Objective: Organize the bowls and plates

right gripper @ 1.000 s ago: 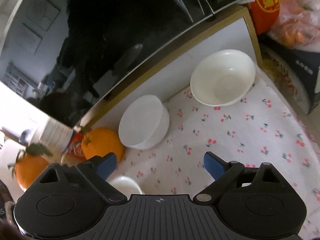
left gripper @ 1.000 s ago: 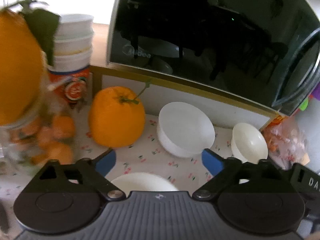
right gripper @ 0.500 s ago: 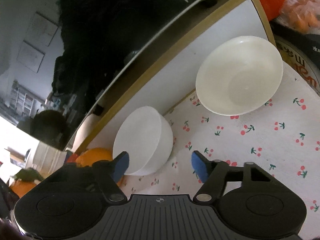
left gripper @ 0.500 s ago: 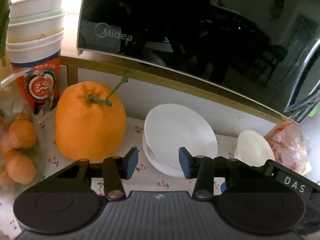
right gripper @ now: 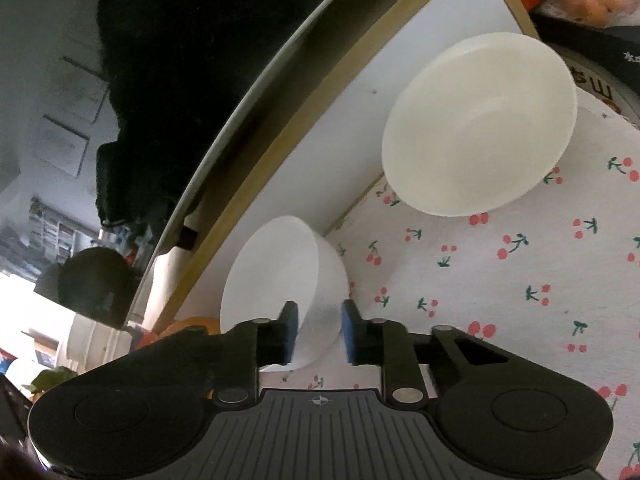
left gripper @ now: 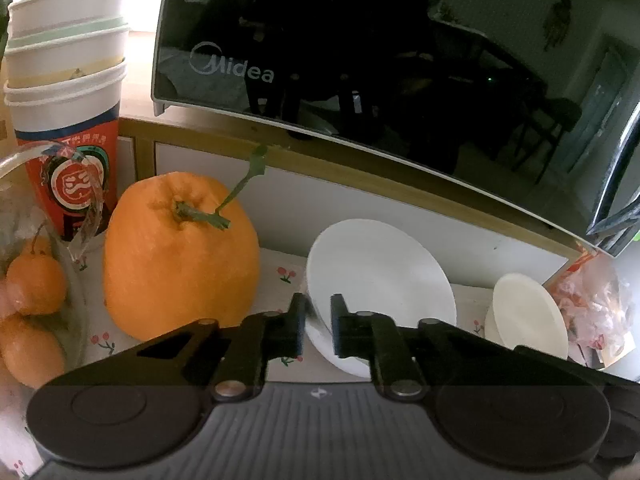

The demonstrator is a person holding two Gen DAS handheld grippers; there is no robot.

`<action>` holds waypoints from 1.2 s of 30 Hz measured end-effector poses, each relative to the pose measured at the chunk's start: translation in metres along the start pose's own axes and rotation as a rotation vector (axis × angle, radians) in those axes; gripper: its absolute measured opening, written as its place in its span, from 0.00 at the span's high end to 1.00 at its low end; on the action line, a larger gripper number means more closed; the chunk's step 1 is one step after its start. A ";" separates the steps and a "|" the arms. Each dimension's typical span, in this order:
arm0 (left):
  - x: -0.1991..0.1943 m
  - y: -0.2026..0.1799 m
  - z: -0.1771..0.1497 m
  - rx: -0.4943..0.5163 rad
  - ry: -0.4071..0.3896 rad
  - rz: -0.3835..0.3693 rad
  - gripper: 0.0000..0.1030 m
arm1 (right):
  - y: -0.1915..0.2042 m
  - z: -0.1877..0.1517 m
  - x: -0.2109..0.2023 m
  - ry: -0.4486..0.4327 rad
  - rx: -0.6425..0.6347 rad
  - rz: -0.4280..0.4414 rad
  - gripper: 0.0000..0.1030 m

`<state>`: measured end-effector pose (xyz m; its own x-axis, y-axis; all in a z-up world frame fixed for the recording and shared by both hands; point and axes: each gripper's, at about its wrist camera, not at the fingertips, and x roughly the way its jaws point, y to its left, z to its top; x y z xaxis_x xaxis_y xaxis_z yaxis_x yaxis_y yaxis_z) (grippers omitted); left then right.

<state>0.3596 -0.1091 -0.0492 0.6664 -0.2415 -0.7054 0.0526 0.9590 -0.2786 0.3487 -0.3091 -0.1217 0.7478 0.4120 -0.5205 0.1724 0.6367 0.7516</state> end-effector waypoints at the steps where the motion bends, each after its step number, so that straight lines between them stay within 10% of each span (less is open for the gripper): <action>1: -0.001 0.000 0.000 0.000 0.003 -0.003 0.91 | 0.002 -0.001 -0.001 -0.002 -0.007 -0.007 0.84; 36: -0.149 0.022 -0.033 -0.023 0.009 -0.058 0.91 | 0.073 -0.069 -0.142 0.040 -0.172 -0.043 0.84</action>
<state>0.2372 -0.0574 0.0280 0.6558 -0.2984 -0.6935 0.0739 0.9395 -0.3344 0.2110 -0.2759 -0.0214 0.7152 0.4057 -0.5691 0.0890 0.7548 0.6499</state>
